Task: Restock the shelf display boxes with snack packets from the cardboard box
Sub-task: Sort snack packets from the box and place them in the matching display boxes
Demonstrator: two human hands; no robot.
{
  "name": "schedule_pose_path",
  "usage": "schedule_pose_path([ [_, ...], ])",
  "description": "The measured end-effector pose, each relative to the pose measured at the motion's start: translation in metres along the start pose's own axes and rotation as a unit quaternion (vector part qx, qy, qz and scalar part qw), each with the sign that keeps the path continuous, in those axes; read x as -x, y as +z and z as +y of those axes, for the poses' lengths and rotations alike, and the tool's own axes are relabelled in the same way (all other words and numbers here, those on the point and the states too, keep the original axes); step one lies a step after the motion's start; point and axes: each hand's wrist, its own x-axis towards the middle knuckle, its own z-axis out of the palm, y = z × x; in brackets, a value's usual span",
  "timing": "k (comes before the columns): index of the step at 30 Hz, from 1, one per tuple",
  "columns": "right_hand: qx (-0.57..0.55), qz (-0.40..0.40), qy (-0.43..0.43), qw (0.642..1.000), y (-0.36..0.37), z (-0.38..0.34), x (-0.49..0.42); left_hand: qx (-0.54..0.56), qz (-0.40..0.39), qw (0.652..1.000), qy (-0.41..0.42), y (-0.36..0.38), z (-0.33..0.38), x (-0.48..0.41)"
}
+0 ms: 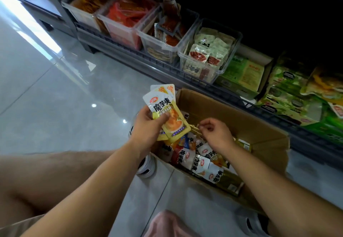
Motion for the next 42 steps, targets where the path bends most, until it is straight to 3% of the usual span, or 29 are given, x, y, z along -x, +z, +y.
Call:
schedule_pose_path([
  [8, 0.195, -0.053, -0.025, 0.979, 0.027, 0.046, -0.059, -0.027, 0.018, 0.999, -0.010, -0.025, -0.006, -0.011],
  [22, 0.323, 0.001, -0.039, 0.946, 0.039, 0.055, -0.056, -0.043, 0.007, 0.999, -0.010, -0.027, -0.011, -0.014],
  [25, 0.248, 0.069, 0.013, 0.966, 0.027, 0.043, -0.045, -0.048, 0.003, 0.999, -0.003, -0.026, -0.010, -0.012],
  [29, -0.001, 0.106, 0.078, 0.991, 0.010, 0.004, -0.020, -0.043, 0.006, 0.999, 0.004, -0.024, -0.009, -0.008],
  [32, -0.176, 0.107, 0.057, 0.977, 0.002, -0.036, 0.003, -0.045, 0.000, 0.999, 0.006, -0.022, -0.006, -0.006],
  [35, -0.323, 0.044, 0.066, 0.943, 0.004, -0.066, 0.016, -0.045, -0.014, 0.999, 0.007, -0.020, -0.006, -0.001],
  [38, -0.278, -0.042, 0.070, 0.957, 0.016, -0.074, 0.021, -0.025, -0.024, 0.999, 0.002, -0.018, -0.008, 0.004],
  [40, -0.193, -0.049, 0.052, 0.979, 0.023, -0.073, 0.024, -0.020, -0.033, 0.999, 0.005, -0.018, -0.008, 0.006],
  [42, -0.180, -0.055, 0.041, 0.981, 0.028, -0.071, 0.024, -0.021, -0.038, 0.999, 0.008, -0.018, -0.007, 0.007],
])
